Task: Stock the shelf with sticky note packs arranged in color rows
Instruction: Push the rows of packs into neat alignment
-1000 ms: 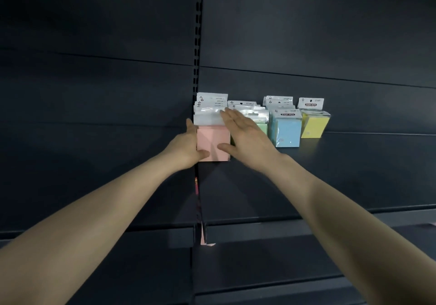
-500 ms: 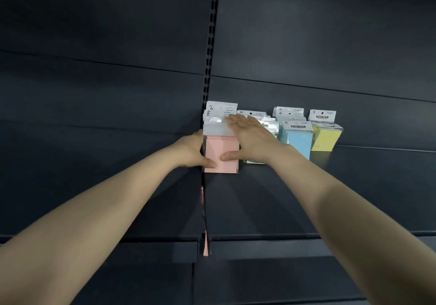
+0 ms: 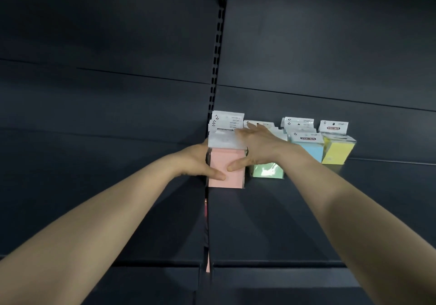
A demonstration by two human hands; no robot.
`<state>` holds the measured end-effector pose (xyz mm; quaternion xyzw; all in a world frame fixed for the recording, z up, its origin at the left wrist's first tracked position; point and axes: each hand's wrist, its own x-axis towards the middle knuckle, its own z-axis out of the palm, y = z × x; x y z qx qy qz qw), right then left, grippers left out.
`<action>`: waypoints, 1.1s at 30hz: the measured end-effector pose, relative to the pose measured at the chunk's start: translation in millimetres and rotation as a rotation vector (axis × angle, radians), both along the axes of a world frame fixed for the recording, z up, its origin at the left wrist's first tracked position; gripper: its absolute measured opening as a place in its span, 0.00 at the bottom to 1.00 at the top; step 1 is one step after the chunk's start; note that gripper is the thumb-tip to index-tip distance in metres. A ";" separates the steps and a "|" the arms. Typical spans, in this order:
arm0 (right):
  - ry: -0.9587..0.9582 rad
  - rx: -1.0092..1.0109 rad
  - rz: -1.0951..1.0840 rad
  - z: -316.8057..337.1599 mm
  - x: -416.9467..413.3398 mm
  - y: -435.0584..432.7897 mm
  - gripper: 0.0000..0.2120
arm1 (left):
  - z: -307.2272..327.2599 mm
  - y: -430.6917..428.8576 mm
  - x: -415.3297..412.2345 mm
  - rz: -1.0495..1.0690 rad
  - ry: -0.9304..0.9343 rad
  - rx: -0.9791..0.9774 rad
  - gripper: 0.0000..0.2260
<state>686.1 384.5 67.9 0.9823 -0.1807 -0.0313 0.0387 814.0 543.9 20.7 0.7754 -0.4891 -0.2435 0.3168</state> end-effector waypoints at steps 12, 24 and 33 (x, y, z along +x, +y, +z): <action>-0.341 0.174 -0.150 27.7 15.6 -28.1 0.24 | 19.9 4.4 13.0 -0.023 -0.050 0.006 0.51; -0.495 0.100 -0.021 12.0 18.6 -36.6 0.19 | 18.8 10.8 3.4 0.037 -0.119 -0.065 0.57; -0.590 -0.366 0.093 -36.6 -64.8 -29.7 0.28 | 12.3 8.5 -41.1 -0.126 -1.201 -0.105 0.44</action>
